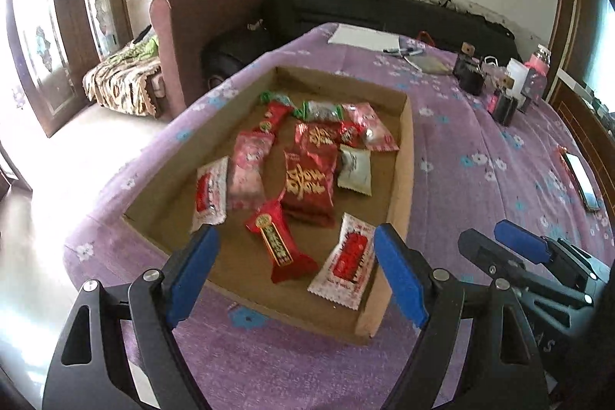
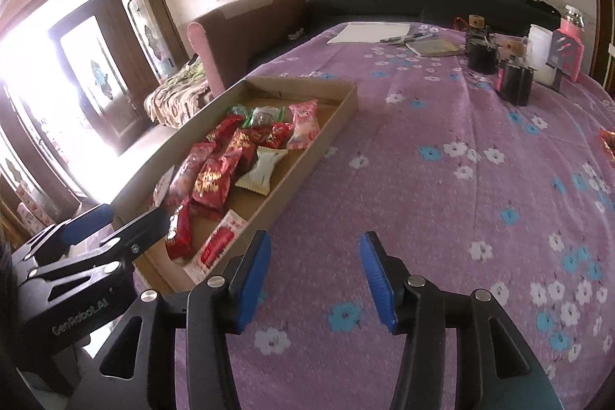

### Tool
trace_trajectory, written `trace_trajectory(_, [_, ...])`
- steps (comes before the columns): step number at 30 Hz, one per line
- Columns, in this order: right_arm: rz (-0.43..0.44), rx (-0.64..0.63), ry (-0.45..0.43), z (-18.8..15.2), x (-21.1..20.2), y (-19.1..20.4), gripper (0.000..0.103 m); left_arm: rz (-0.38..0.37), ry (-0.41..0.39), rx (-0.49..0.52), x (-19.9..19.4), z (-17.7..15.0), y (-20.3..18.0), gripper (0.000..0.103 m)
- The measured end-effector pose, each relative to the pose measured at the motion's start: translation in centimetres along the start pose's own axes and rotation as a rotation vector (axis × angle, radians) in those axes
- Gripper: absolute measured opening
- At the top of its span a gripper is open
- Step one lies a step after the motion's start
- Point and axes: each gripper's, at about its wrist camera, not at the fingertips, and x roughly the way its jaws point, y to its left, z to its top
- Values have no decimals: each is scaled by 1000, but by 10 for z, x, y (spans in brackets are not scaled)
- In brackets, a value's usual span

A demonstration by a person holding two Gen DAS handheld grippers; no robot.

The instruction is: Organize snacks

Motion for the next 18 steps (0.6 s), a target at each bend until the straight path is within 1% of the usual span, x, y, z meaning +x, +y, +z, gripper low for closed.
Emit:
trace_trajectory(4, [-11, 2, -6, -6, -3, -4, 56, -9, 15, 3, 2, -1, -4, 84])
trace_trajectory(18, [-16, 26, 12, -15, 0, -14, 56, -10, 28, 5, 7, -3, -11, 84])
